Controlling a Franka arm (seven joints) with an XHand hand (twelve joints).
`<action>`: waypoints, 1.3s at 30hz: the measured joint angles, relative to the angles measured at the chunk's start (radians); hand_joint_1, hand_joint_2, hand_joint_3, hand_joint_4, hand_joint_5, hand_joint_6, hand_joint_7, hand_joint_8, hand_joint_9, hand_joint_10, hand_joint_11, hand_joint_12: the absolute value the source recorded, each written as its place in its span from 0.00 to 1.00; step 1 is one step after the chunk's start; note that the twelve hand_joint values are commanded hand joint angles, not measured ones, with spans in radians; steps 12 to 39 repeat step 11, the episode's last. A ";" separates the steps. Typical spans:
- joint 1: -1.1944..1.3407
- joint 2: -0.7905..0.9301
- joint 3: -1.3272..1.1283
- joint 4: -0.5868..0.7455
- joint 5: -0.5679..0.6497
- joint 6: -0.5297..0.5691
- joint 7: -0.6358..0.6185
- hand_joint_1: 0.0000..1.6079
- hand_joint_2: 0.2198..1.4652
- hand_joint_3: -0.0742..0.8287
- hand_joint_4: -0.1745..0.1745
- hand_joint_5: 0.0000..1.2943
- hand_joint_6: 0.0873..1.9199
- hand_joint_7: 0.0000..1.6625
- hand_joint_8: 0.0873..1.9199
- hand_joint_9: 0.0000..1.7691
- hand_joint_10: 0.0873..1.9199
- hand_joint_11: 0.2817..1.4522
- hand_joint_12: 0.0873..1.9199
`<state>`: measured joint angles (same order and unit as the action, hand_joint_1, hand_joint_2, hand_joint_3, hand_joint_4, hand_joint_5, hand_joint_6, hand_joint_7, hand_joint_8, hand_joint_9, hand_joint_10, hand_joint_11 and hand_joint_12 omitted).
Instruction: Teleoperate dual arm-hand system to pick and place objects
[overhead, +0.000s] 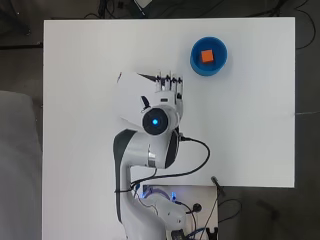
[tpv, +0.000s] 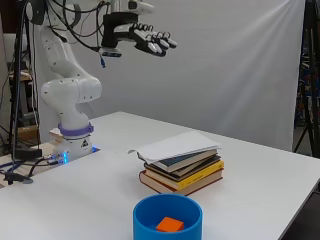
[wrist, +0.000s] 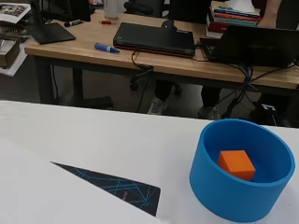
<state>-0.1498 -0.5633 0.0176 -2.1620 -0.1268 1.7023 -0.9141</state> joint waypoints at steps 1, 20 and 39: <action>0.002 -0.007 0.008 -0.006 -0.001 -0.006 0.000 0.05 0.68 0.09 0.74 0.17 0.00 0.19 0.00 0.27 0.00 0.16 0.00; 0.006 0.084 0.011 0.055 -0.003 -0.016 -0.017 0.08 0.69 0.09 0.72 0.18 0.00 0.20 0.00 0.28 0.00 0.16 0.00; 0.006 0.084 0.011 0.055 -0.003 -0.016 -0.017 0.08 0.69 0.09 0.72 0.18 0.00 0.20 0.00 0.28 0.00 0.16 0.00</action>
